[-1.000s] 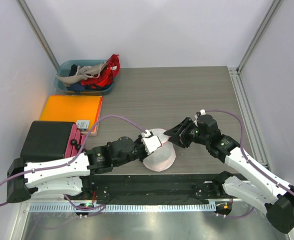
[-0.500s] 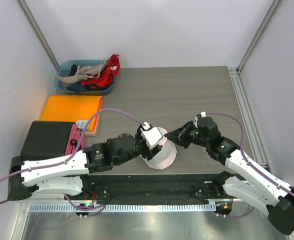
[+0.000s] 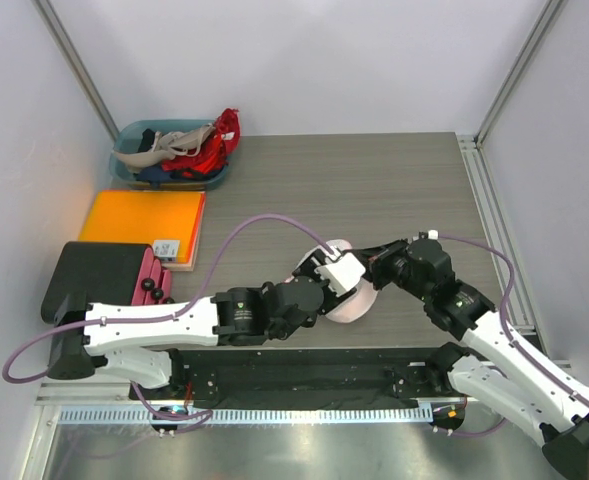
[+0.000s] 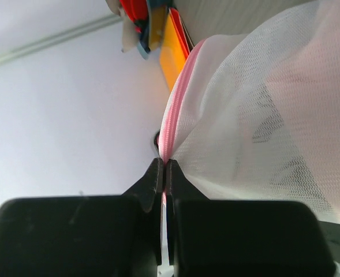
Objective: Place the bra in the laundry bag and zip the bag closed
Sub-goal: Zip the zipper on the laundry bag.
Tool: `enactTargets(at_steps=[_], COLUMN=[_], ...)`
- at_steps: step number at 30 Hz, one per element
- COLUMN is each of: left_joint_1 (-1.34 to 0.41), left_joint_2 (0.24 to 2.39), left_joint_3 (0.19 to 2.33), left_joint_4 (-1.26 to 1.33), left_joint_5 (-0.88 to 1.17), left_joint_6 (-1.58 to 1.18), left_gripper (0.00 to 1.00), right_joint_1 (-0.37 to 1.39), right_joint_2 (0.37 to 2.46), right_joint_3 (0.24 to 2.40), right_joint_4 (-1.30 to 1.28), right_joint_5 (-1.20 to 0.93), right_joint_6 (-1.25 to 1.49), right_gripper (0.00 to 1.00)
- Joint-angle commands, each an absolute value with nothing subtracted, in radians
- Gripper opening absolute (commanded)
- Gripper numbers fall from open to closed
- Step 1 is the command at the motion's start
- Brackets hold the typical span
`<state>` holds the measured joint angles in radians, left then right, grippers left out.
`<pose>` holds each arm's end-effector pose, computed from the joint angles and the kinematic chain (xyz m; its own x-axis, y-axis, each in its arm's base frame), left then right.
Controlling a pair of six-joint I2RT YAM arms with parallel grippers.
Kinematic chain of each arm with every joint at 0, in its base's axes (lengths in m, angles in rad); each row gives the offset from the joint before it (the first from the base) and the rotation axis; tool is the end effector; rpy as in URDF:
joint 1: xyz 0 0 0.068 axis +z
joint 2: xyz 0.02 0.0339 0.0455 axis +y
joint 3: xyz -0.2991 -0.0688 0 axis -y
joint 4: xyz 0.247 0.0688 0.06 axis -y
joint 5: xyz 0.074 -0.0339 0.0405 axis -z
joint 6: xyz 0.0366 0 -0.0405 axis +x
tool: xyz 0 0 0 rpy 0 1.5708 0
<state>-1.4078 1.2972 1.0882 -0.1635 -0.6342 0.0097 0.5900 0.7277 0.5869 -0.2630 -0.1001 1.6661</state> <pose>0.0684 -0.2823 0.3713 -0.0522 0.3657 -0.9293 0.7058 0.6718 0.2247 0.1236 0.0871 0.2938 -0.5960 0.7929 0.1266 0.3850 0.1438 0.9117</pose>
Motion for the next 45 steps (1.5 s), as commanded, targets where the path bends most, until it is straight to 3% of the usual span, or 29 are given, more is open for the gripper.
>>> enactTargets(at_steps=[1, 3, 9, 11, 15, 20, 24, 32, 35, 38, 41, 45], left_joint_1=[-1.407, -1.393, -1.310, -1.299, -1.296, -1.295, -1.296, -1.295, -1.293, -1.289, -1.285, -1.284], left_joint_2=[1.255, 1.255, 1.310, 1.331, 1.371, 1.422, 1.492, 1.614, 1.618, 1.606, 1.562, 1.470], left_joint_3=[1.074, 1.088, 1.132, 1.141, 1.140, 1.137, 1.164, 1.232, 1.232, 1.212, 1.163, 1.071], left_joint_4=[-0.005, -0.005, -0.057, -0.080, -0.054, 0.030, 0.043, 0.058, 0.061, 0.040, 0.038, 0.031], left_joint_5=[-0.729, -0.677, -0.620, -0.604, -0.632, -0.704, -0.787, -0.951, -0.991, -0.997, -0.983, -0.905], left_joint_6=[0.044, 0.052, -0.036, -0.052, -0.063, -0.060, -0.060, -0.068, -0.071, -0.074, -0.069, -0.051], left_gripper=[0.55, 0.53, 0.32, 0.32, 0.55, 0.48, 0.33, 0.37, 0.30, 0.11, 0.01, 0.00], right_joint_1=[0.594, 0.592, 0.594, 0.592, 0.592, 0.592, 0.592, 0.591, 0.592, 0.588, 0.560, 0.477], right_joint_2=[0.753, 0.793, 0.839, 0.845, 0.854, 0.887, 0.894, 0.908, 0.897, 0.884, 0.874, 0.862], right_joint_3=[0.610, 0.644, 0.681, 0.686, 0.690, 0.719, 0.723, 0.739, 0.735, 0.727, 0.730, 0.732], right_joint_4=[-0.133, -0.126, -0.126, -0.124, -0.098, -0.081, -0.078, -0.072, -0.080, -0.080, -0.084, -0.092], right_joint_5=[0.069, 0.081, 0.132, 0.147, 0.167, 0.163, 0.153, 0.138, 0.149, 0.140, 0.114, 0.013], right_joint_6=[1.753, 1.743, 1.727, 1.733, 1.755, 1.767, 1.776, 1.778, 1.772, 1.767, 1.726, 1.655], right_gripper=[0.01, 0.01, 0.01, 0.01, 0.01, 0.01, 0.01, 0.01, 0.01, 0.01, 0.01, 0.01])
